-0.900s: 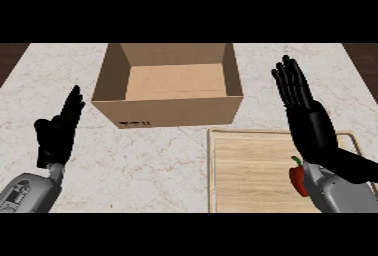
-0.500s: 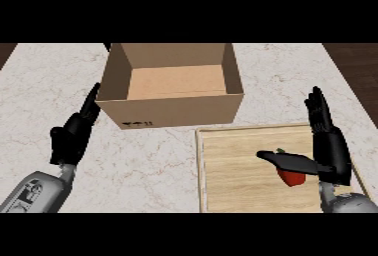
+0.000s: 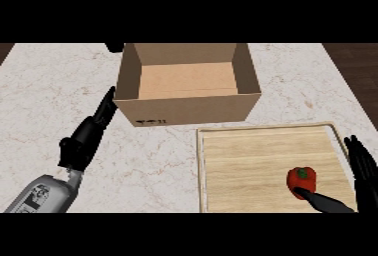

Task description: Pick the bell pepper from the tray and place it in the cardboard box

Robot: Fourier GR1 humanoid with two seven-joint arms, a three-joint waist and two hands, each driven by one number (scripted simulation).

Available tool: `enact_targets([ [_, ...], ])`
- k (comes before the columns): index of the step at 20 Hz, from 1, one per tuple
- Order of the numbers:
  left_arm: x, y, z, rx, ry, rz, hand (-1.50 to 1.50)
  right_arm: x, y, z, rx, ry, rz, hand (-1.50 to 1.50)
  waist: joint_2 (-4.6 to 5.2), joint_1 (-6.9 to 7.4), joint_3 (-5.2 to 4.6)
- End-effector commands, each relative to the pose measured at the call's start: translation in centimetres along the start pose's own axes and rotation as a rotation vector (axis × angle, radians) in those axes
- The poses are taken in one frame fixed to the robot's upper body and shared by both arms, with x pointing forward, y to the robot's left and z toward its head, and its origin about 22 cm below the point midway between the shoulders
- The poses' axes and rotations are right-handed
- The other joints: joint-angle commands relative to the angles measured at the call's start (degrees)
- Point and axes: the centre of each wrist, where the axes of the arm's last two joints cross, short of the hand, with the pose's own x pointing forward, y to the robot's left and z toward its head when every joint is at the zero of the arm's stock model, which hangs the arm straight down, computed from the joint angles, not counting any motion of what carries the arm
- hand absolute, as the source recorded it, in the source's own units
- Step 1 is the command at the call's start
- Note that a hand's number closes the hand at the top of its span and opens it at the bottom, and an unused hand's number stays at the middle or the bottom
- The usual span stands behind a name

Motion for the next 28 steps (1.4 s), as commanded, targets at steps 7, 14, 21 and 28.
enact_targets([
  [7, 0.2, -0.7, 0.0, -0.039, -0.007, -0.005, 0.0, 4.9, -4.7, 4.8, 0.18, 0.088, 0.216, -1.5, 0.43, 0.46, -0.05],
  [14, 0.6, -2.2, -0.2, -0.104, -0.027, -0.003, 0.0, 13.5, -8.9, 5.8, 0.281, 0.228, 0.207, -1.5, 0.98, 3.75, 0.43],
  [21, 0.1, -1.0, 0.2, -0.111, -0.016, 0.005, 0.0, 18.2, -9.6, 5.3, 0.262, 0.308, 0.161, -1.5, 1.0, 4.92, 0.73],
  [28, 1.5, -2.6, -2.4, -0.111, -0.029, 0.006, 0.0, 18.9, -5.0, 2.8, 0.311, 0.352, 0.213, -1.5, 1.1, 4.59, 0.76],
])
